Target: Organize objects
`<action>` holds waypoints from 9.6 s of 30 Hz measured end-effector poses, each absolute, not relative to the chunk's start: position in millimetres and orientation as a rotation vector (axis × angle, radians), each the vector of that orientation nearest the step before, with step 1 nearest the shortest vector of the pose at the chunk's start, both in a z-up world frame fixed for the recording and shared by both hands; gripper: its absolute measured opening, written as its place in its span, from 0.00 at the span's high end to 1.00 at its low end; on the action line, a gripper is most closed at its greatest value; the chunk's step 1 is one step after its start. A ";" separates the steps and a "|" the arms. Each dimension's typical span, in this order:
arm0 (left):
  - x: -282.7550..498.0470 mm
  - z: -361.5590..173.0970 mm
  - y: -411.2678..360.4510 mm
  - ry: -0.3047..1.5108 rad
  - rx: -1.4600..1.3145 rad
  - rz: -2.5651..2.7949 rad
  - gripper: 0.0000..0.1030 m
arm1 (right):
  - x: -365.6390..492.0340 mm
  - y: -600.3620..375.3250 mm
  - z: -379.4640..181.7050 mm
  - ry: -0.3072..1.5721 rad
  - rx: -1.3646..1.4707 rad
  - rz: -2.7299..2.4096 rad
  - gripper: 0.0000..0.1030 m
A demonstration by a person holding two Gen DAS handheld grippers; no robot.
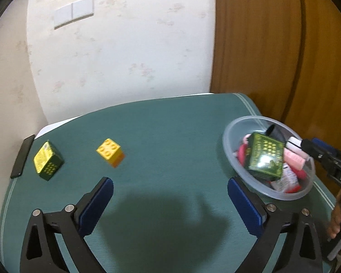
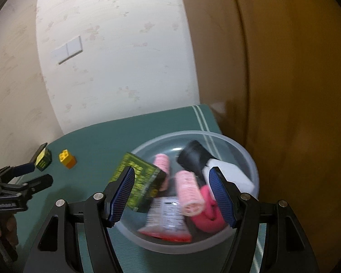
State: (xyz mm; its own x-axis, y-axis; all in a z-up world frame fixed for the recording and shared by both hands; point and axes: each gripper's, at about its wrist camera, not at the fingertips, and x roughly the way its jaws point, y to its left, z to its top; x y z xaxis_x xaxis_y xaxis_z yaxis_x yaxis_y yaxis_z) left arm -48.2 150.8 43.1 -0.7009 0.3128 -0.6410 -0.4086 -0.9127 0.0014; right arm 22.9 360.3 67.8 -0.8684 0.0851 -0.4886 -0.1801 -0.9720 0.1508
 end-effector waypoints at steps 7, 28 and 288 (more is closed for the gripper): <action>-57.8 39.8 126.3 0.199 -0.966 2.622 0.01 | 6.0 322.7 75.8 0.201 -0.766 2.971 0.31; -82.2 28.4 58.0 0.137 -1.044 2.730 0.01 | -67.9 219.9 62.1 0.066 -0.958 3.136 0.31; -7.8 24.0 198.3 0.226 -0.919 2.392 0.22 | -20.9 391.7 58.5 0.549 -0.903 2.980 0.67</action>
State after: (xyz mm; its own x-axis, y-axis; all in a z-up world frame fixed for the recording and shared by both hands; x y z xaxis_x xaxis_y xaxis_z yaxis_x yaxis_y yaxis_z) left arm -7.8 198.3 24.0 -0.6075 0.4428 -0.6595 -0.5586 -0.8284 -0.0416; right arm -20.9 391.7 58.5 -0.8366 -0.1186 -0.5349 -0.0797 -0.9396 0.3330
